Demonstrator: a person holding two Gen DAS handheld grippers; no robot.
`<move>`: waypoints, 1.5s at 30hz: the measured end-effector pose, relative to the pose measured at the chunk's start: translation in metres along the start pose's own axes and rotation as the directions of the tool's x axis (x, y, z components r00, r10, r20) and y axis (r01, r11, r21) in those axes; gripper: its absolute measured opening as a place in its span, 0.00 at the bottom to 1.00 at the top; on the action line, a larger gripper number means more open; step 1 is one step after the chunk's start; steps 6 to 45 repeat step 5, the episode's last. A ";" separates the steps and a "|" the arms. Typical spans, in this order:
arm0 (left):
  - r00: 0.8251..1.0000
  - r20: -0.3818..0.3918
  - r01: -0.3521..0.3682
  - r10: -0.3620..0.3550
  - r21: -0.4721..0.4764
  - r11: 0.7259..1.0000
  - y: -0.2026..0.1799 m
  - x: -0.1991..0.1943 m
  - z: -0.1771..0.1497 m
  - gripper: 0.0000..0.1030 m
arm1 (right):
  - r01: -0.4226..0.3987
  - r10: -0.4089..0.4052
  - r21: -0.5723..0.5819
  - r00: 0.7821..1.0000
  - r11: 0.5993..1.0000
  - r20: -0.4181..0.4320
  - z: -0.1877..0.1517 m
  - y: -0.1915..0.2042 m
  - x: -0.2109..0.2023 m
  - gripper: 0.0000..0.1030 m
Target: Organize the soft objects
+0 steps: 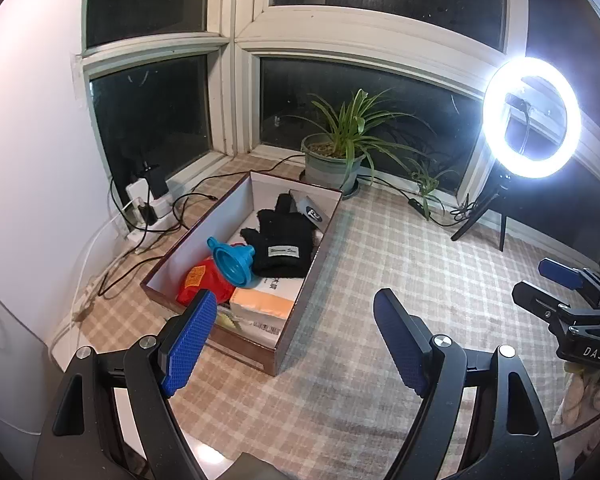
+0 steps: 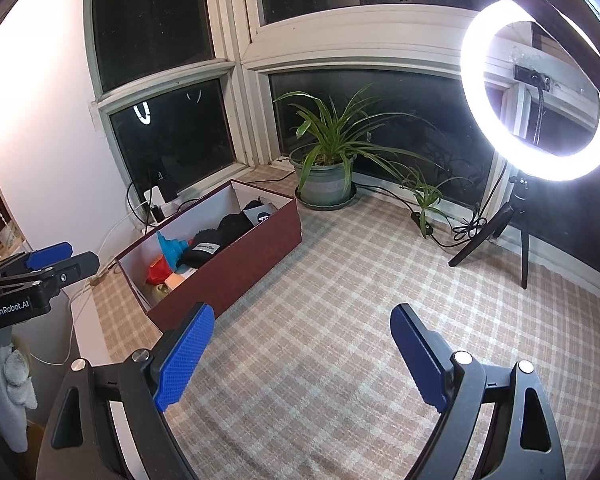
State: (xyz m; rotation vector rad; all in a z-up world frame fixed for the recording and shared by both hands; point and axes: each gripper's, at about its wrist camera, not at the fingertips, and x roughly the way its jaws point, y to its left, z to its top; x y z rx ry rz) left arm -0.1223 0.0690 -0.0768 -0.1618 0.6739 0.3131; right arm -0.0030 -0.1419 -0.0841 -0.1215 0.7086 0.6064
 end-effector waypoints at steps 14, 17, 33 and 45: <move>1.000 0.002 -0.001 0.001 0.008 1.000 0.000 0.001 0.002 0.78 | 0.009 -0.009 0.012 1.000 1.000 -0.003 -0.002 -0.002 0.001 0.85; 1.000 0.002 -0.001 0.001 0.008 1.000 0.000 0.001 0.002 0.78 | 0.009 -0.009 0.012 1.000 1.000 -0.003 -0.002 -0.002 0.001 0.85; 1.000 0.002 -0.001 0.001 0.008 1.000 0.000 0.001 0.002 0.78 | 0.009 -0.009 0.012 1.000 1.000 -0.003 -0.002 -0.002 0.001 0.85; 1.000 0.002 -0.001 0.001 0.008 1.000 0.000 0.001 0.002 0.78 | 0.009 -0.009 0.012 1.000 1.000 -0.003 -0.002 -0.002 0.001 0.85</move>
